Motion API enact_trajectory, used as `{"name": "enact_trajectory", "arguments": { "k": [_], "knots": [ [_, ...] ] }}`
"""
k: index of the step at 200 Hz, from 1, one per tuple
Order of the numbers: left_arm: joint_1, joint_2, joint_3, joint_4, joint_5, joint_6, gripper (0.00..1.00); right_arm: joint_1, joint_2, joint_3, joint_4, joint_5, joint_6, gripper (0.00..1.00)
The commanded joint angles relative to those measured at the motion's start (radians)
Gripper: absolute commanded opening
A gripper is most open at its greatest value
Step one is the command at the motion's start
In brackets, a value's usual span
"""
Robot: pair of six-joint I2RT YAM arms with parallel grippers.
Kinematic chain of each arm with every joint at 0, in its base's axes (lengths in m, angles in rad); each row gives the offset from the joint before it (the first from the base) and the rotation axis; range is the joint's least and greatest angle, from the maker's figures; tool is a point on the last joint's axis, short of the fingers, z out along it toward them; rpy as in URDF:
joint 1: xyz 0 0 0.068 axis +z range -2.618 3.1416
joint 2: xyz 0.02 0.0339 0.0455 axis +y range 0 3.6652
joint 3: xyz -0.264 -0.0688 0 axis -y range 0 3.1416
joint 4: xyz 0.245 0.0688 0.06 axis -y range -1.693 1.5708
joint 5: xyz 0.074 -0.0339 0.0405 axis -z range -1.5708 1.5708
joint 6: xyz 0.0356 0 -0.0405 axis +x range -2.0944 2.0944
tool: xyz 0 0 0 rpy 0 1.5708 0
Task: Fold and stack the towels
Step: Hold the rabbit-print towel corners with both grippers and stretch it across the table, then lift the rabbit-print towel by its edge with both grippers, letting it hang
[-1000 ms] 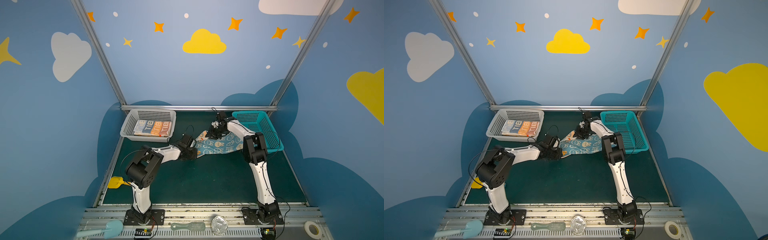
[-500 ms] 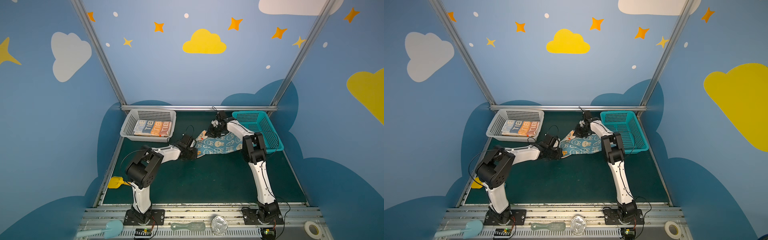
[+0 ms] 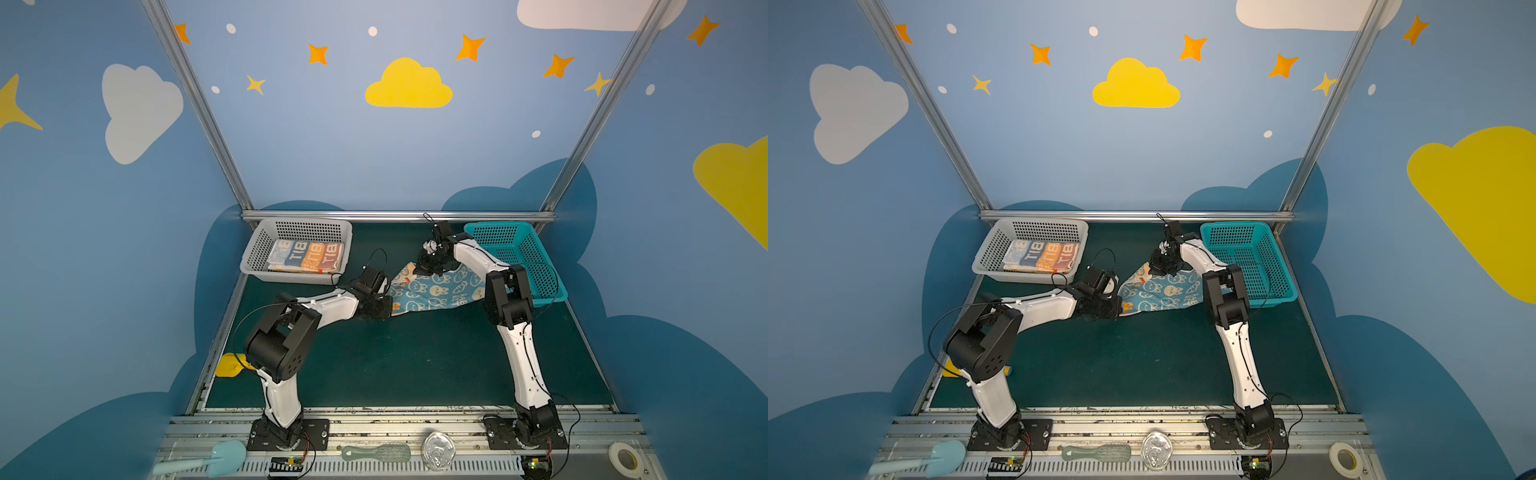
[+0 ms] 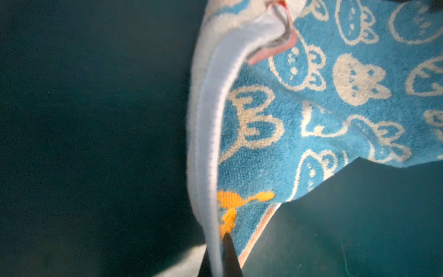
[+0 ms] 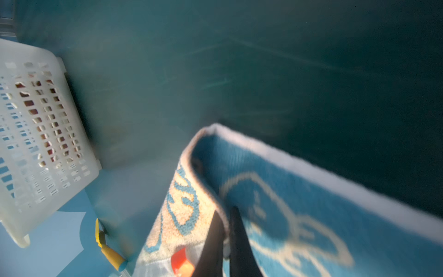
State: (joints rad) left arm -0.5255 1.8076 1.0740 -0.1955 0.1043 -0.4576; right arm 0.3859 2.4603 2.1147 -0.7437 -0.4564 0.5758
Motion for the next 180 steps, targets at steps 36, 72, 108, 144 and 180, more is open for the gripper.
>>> {"name": "enact_trajectory", "arguments": {
  "k": [36, 72, 108, 144, 180],
  "knots": [
    [0.078, -0.223, 0.153, -0.202, -0.206, 0.143, 0.03, -0.007, -0.307, 0.081, -0.203, 0.066, -0.071, 0.00],
    [0.085, -0.286, 0.285, -0.265, -0.326, 0.337, 0.03, -0.010, -0.452, 0.141, -0.211, 0.090, -0.131, 0.00],
    [0.091, -0.326, 0.435, -0.293, -0.405, 0.567, 0.03, -0.016, -0.626, 0.083, -0.073, 0.173, -0.134, 0.00],
    [0.101, -0.380, 0.546, -0.278, -0.427, 0.753, 0.03, -0.034, -0.608, 0.344, -0.254, 0.194, -0.182, 0.00],
    [0.101, -0.469, 0.606, -0.292, -0.447, 0.816, 0.03, -0.036, -0.690, 0.365, -0.296, 0.205, -0.203, 0.00]
  ]
}}
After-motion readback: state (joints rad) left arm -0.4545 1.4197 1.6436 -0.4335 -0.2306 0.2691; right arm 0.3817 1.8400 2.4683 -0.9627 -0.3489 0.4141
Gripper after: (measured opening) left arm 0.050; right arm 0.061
